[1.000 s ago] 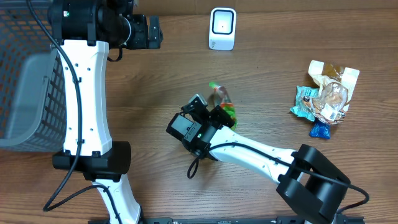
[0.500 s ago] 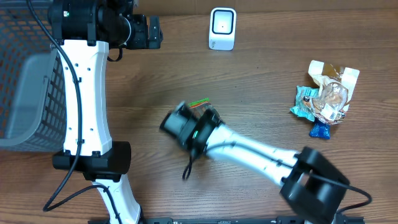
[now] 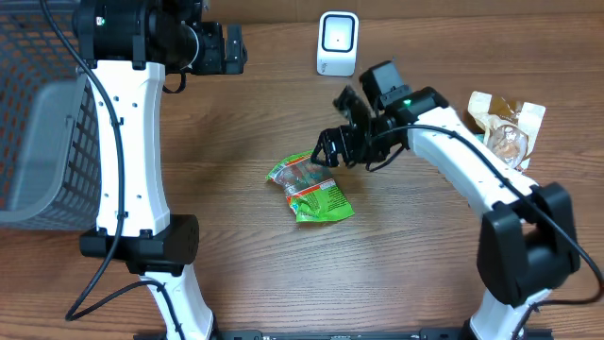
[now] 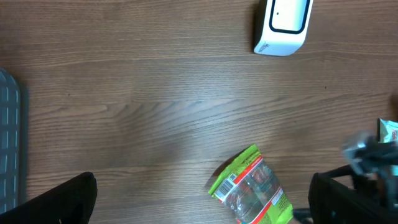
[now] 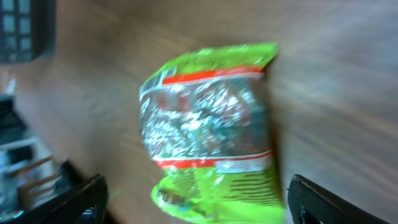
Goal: Scan the item barcode
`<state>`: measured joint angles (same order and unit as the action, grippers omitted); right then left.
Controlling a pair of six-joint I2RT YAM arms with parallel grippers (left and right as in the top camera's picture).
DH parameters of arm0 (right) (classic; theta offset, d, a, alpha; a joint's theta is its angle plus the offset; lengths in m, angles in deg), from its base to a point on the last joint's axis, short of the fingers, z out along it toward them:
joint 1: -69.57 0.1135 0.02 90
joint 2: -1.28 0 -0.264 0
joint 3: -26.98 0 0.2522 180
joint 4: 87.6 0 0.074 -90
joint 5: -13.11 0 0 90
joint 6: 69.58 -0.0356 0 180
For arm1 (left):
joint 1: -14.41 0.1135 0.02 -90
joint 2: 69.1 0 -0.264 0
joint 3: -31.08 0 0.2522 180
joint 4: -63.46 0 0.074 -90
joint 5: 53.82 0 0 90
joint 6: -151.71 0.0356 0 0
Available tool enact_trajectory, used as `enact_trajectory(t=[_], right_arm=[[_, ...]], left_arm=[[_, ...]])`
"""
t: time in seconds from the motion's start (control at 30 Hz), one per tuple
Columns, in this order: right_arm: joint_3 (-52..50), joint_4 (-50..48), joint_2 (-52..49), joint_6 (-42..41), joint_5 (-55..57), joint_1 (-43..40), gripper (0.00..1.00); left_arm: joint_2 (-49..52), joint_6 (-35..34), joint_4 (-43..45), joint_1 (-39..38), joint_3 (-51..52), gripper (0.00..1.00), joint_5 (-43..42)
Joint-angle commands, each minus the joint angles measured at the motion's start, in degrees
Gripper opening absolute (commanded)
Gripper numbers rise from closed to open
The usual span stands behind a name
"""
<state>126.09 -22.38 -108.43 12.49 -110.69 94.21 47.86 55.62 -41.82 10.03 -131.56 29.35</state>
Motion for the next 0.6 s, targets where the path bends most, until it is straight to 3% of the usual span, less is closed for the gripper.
enact_trajectory(t=[0.0,0.3,0.5,0.57], right_arm=[[-0.74,-2.6,-5.44,-4.46,-7.69,0.46,0.94],[-0.74,-7.28,-12.72,-14.82,-2.71,0.7,0.94],[-0.74,-9.51,-14.45,-20.11,-3.13,6.1,0.87],[-0.74,-10.78,-14.84,-23.06,-0.96,8.66,0.8]], left_arm=[[0.39,-0.79,0.07,0.24,-0.85,1.0,-0.24],[0.39,-0.79,0.07,0.24,-0.85,1.0,-0.24],[0.39,-0.79,0.07,0.24,-0.85,1.0,-0.24],[0.39,-0.79,0.07,0.24,-0.85,1.0,-0.24]])
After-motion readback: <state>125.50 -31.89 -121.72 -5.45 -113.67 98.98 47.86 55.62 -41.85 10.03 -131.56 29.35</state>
